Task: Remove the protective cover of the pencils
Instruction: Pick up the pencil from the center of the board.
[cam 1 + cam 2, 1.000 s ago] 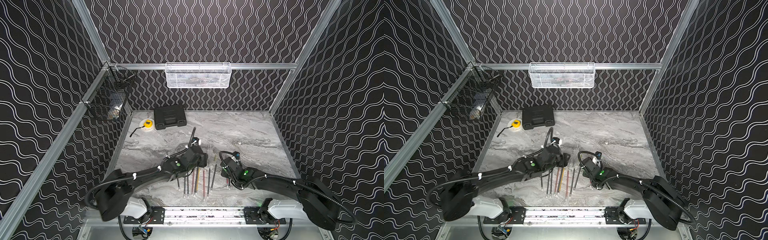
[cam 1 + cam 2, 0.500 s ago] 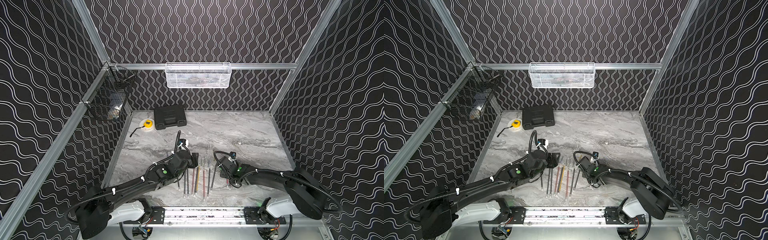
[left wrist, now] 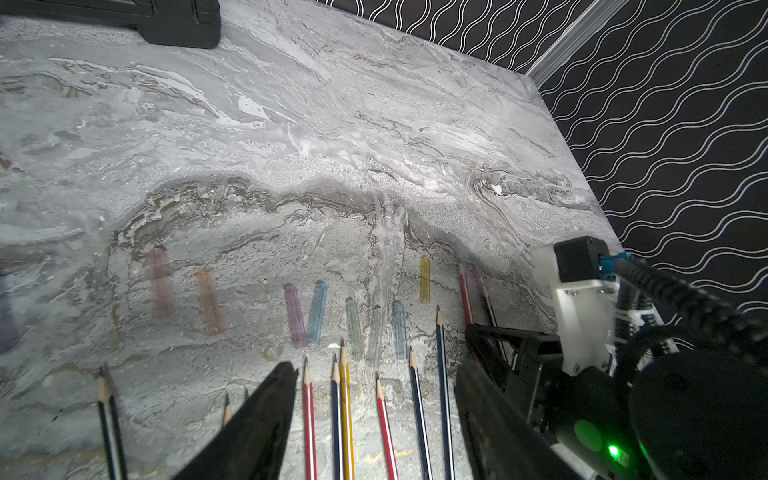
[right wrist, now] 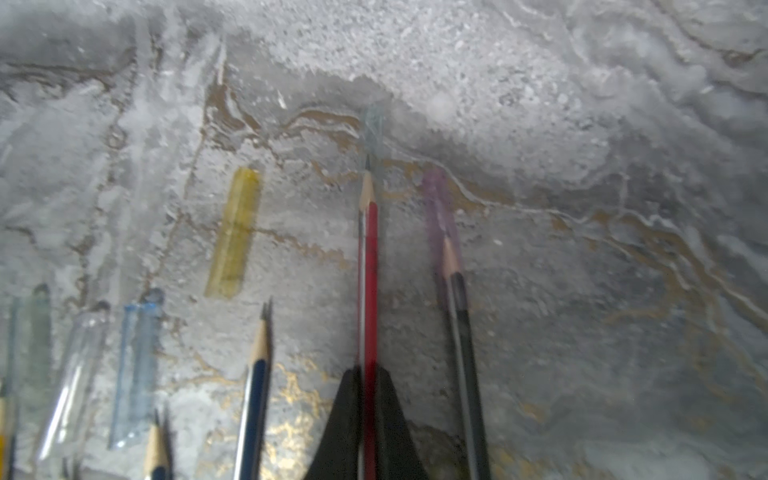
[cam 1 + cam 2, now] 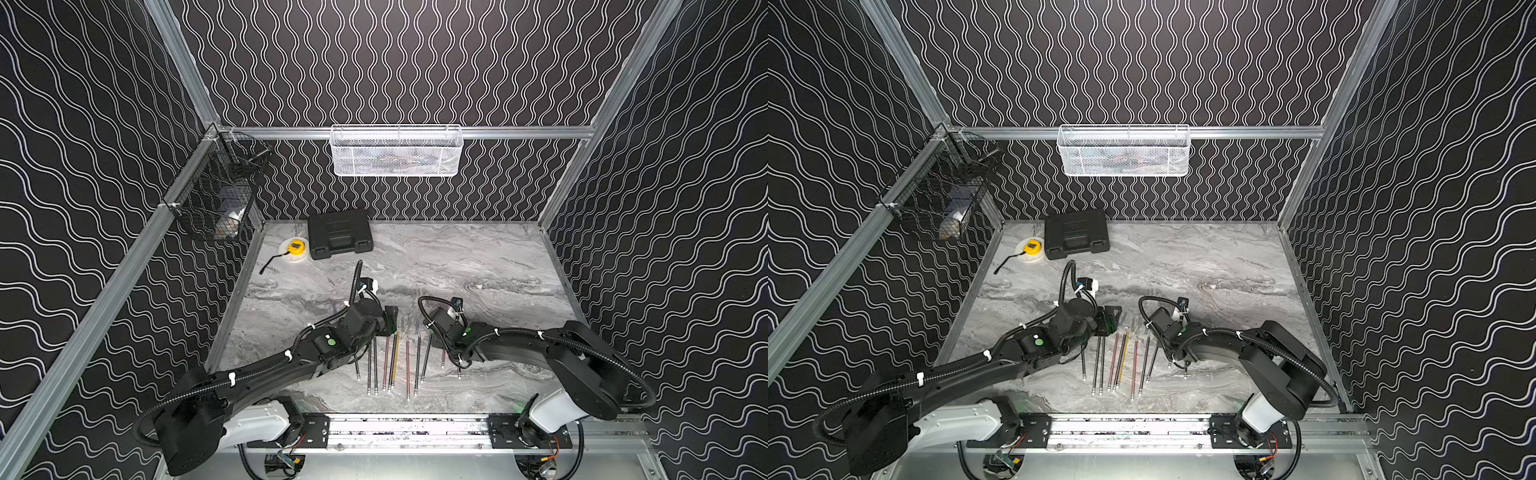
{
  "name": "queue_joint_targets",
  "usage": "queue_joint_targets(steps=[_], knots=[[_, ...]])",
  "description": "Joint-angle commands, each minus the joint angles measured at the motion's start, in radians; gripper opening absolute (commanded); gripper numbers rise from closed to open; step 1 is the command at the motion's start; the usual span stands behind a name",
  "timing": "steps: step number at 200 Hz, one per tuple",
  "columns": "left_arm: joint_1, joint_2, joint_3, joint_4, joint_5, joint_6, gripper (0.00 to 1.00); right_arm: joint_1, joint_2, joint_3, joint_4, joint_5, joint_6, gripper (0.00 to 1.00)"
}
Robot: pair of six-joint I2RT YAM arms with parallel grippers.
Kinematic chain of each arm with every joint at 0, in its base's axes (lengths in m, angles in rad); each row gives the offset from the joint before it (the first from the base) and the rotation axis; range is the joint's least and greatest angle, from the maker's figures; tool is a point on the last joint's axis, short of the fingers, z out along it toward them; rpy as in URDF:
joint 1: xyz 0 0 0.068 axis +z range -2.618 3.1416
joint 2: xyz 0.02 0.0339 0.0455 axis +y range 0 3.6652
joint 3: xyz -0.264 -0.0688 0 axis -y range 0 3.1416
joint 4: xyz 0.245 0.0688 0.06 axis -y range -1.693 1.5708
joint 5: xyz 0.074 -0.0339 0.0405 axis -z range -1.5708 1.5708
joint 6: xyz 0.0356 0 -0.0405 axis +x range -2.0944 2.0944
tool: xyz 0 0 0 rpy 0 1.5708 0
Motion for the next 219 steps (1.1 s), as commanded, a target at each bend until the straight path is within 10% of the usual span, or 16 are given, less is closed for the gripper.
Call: queue_joint_targets(steps=[1, 219], knots=[[0.004, -0.015, 0.003, 0.034, 0.005, -0.007, 0.65, 0.001, 0.007, -0.01, -0.069, -0.086, -0.004, 0.03], [0.018, -0.052, -0.077, 0.27, 0.263, -0.036, 0.67, 0.106, -0.614, -0.281, 0.285, -0.272, -0.136, 0.0]])
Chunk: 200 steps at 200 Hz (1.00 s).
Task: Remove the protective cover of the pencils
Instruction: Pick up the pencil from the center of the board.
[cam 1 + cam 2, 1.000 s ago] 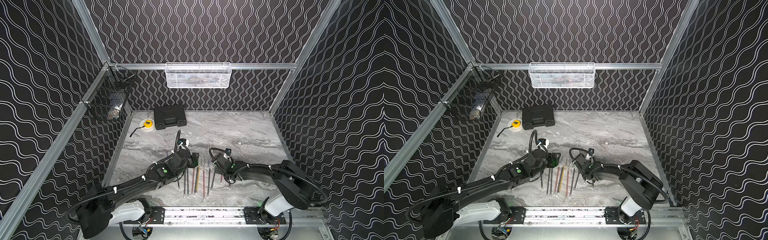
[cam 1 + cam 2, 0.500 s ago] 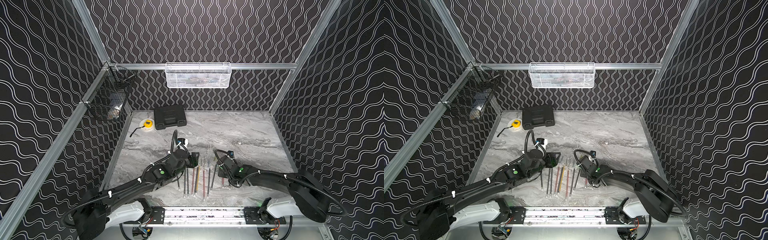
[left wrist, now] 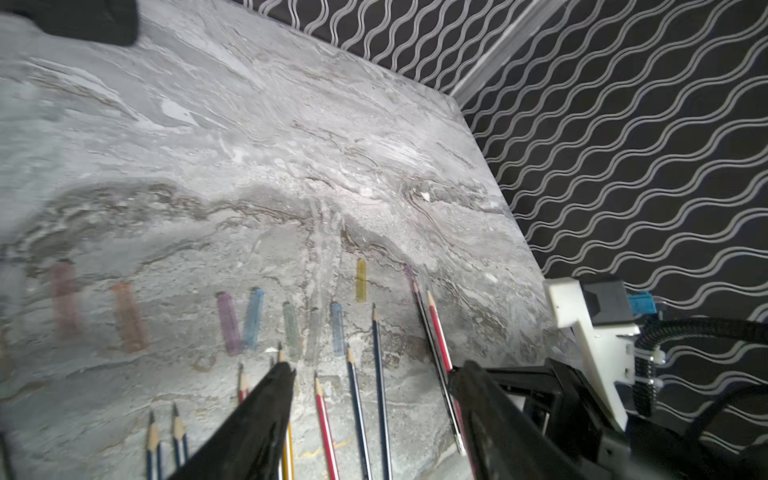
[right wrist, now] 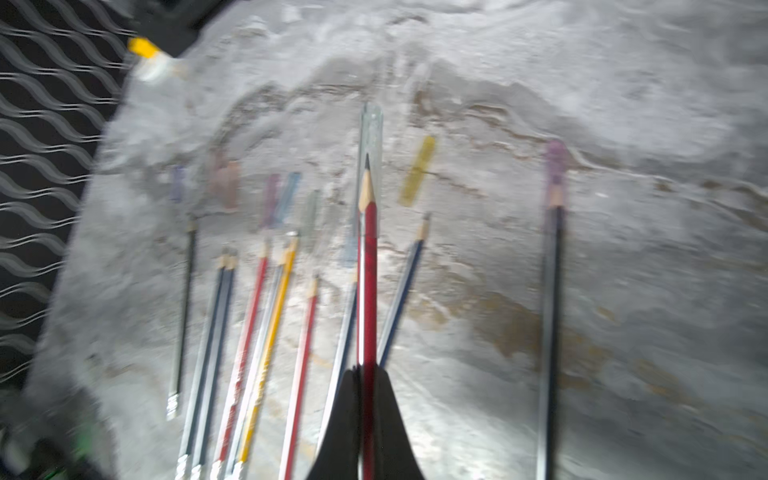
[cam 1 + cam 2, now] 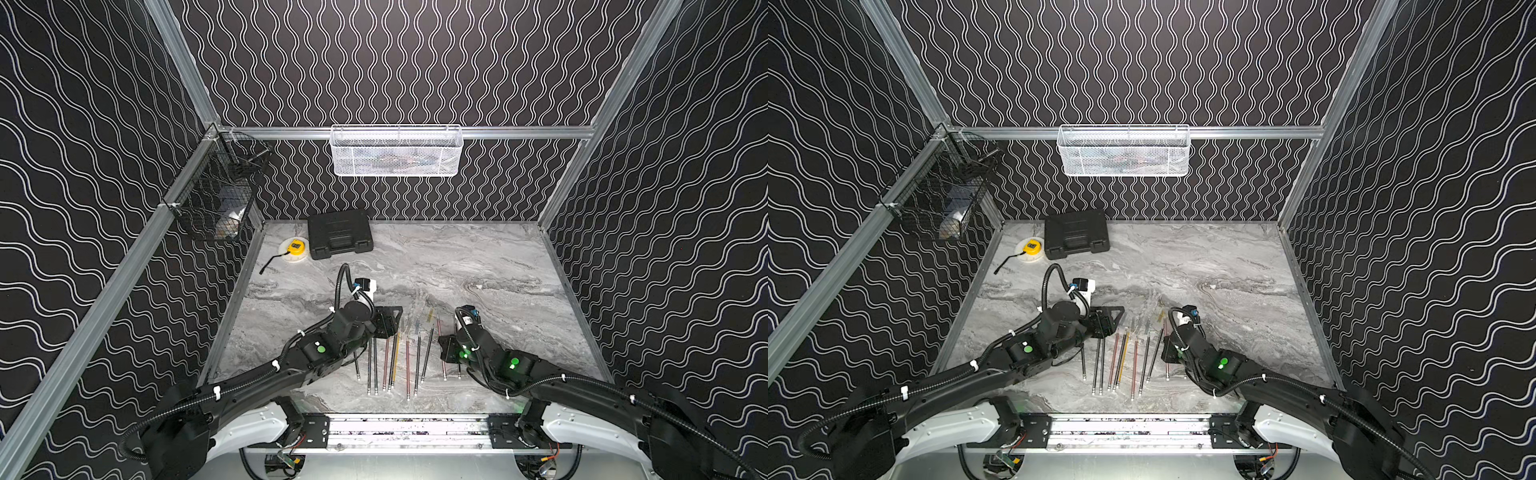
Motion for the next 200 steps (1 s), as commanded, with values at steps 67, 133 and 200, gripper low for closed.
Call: queue_joint_targets(steps=[67, 133, 200], knots=[[0.006, 0.117, -0.015, 0.256, 0.19, -0.055, 0.66, 0.103, 0.06, 0.03, 0.237, -0.062, -0.056, 0.0], [0.017, 0.149, -0.022, 0.286, 0.197, -0.074, 0.65, 0.156, 0.163, 0.088, 0.275, -0.034, -0.058, 0.0], [0.037, 0.11, -0.04, 0.224, 0.128, -0.095, 0.68, 0.157, 0.104, 0.066, 0.251, 0.033, -0.029, 0.0]])
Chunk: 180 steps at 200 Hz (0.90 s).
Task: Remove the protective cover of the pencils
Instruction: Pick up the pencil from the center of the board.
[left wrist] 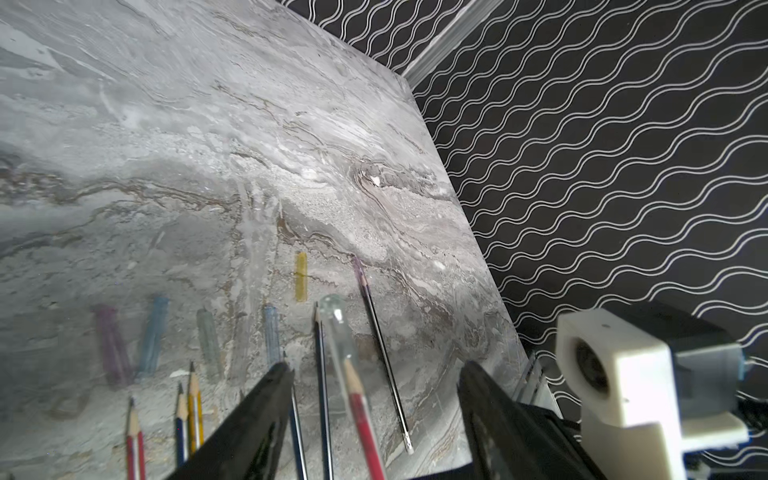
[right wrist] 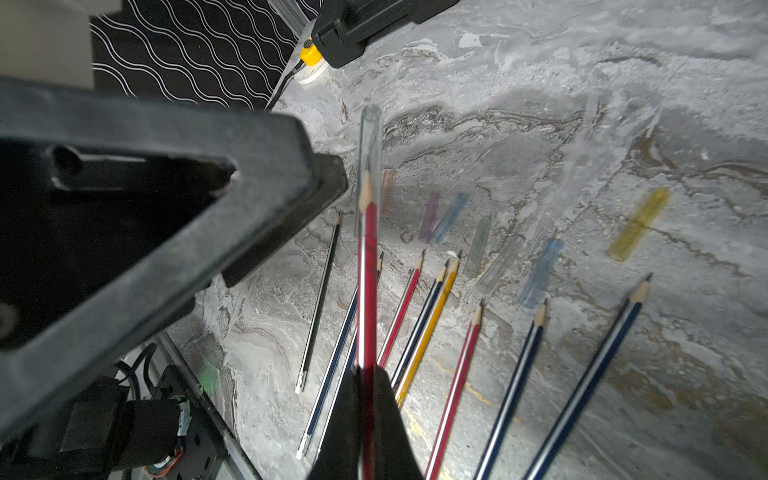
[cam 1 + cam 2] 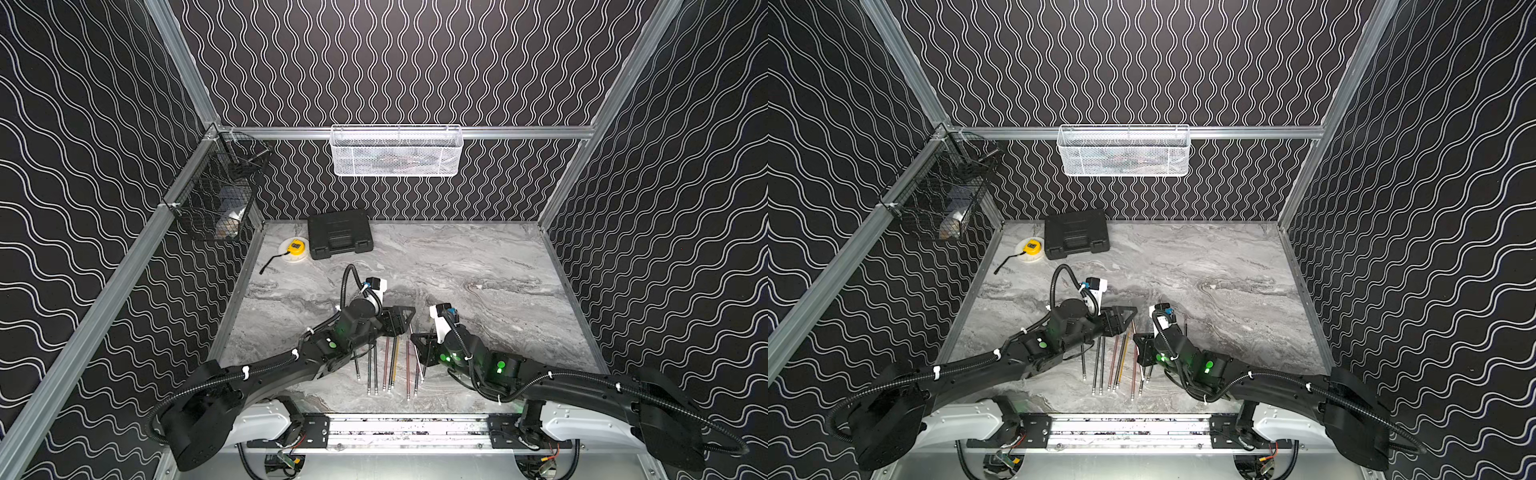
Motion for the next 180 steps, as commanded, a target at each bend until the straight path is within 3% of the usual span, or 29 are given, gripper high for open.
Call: queue_joint_targets(steps=[1, 113, 180], knots=[[0.007, -0.012, -0.011, 0.008, -0.021, -0.017, 0.68, 0.002, -0.009, -0.001, 0.015, 0.029, 0.011, 0.0], [0.008, 0.043, 0.017, 0.032, 0.031, -0.012, 0.49, 0.033, 0.023, 0.021, 0.057, 0.014, -0.01, 0.0], [0.01, 0.052, 0.023, 0.04, 0.038, -0.013, 0.26, 0.05, 0.018, 0.029, 0.058, 0.022, -0.023, 0.0]])
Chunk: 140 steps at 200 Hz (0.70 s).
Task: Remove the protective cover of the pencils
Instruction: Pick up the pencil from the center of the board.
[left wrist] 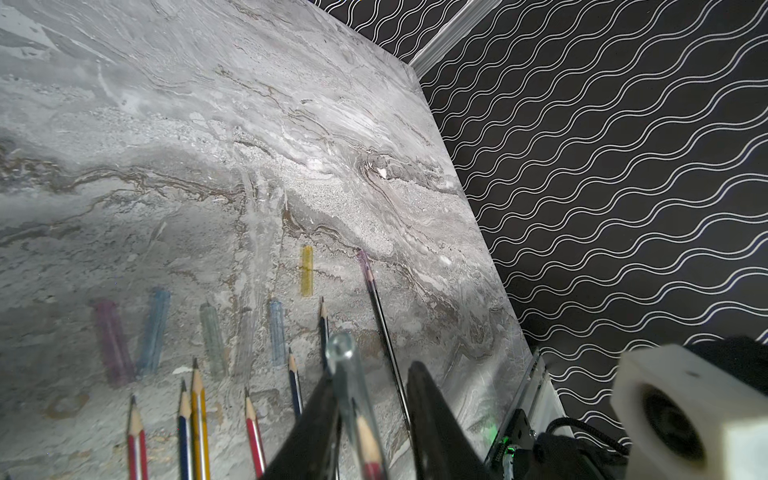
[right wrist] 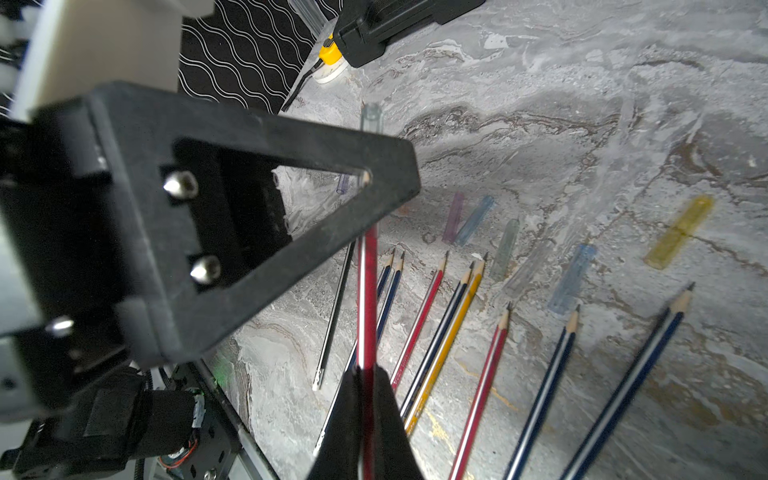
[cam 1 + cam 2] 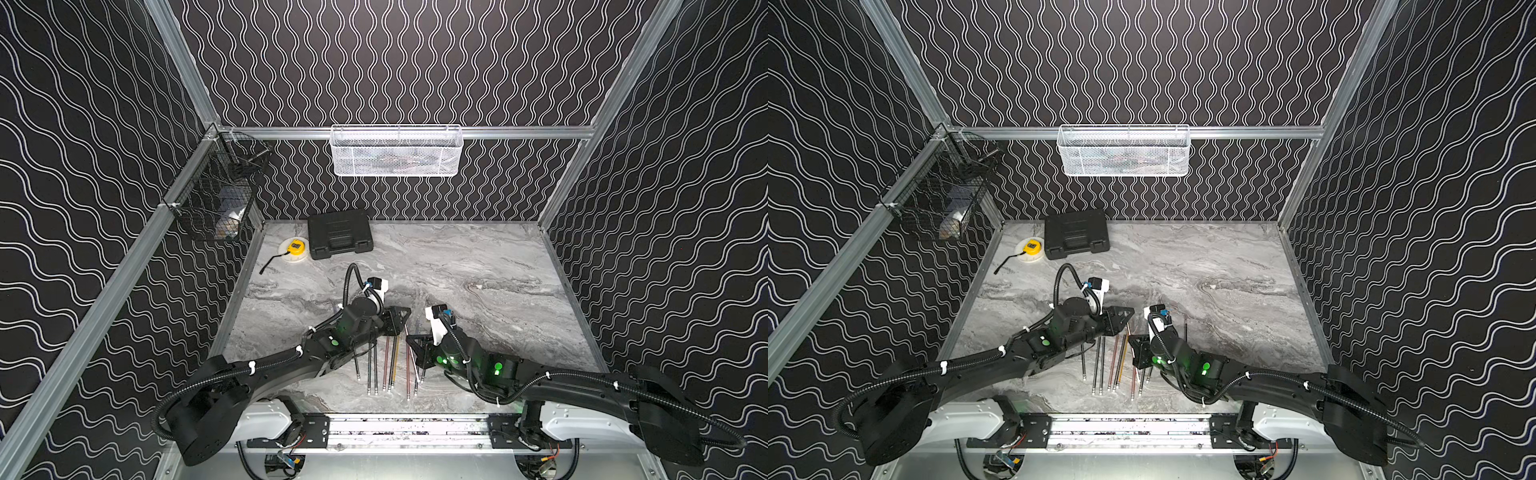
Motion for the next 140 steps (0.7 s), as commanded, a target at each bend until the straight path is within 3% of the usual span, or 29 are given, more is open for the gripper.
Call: queue_joint_targets(steps=[1, 45, 75, 116, 140], knots=[[0.003, 0.006, 0.009, 0.034, 0.007, -0.009, 0.26, 0.005, -0.005, 0.008, 0.035, 0.011, -0.01, 0.0], [0.003, 0.004, 0.009, 0.028, 0.006, -0.015, 0.14, 0.007, 0.004, 0.011, 0.031, 0.013, -0.006, 0.0], [0.004, 0.003, 0.003, 0.033, 0.002, -0.024, 0.12, 0.007, 0.008, 0.011, 0.033, 0.016, -0.004, 0.0], [0.007, -0.003, -0.003, 0.031, 0.005, -0.029, 0.11, 0.007, 0.022, 0.014, 0.034, 0.032, 0.008, 0.27], [0.007, -0.009, -0.008, 0.033, 0.007, -0.034, 0.1, 0.007, 0.058, 0.042, 0.011, 0.045, 0.017, 0.3]])
